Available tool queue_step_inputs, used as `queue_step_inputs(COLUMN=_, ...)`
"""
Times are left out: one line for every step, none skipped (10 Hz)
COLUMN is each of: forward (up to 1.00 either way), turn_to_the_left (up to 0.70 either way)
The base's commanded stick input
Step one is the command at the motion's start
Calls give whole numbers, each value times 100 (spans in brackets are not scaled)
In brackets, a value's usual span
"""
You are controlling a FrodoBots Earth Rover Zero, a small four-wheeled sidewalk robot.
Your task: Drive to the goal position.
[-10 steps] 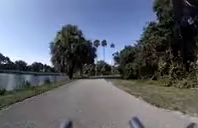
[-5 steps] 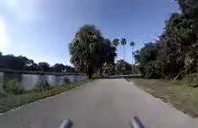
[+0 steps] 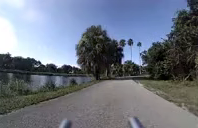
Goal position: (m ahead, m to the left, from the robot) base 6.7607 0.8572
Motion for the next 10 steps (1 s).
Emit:
queue_step_inputs(forward=70, turn_to_the_left=21)
queue_step_inputs(forward=70, turn_to_the_left=0)
queue_step_inputs(forward=70, turn_to_the_left=0)
queue_step_inputs(forward=70, turn_to_the_left=0)
queue_step_inputs(forward=70, turn_to_the_left=0)
queue_step_inputs(forward=70, turn_to_the_left=0)
queue_step_inputs(forward=70, turn_to_the_left=0)
queue_step_inputs(forward=70, turn_to_the_left=0)
queue_step_inputs(forward=85, turn_to_the_left=0)
queue_step_inputs(forward=85, turn_to_the_left=0)
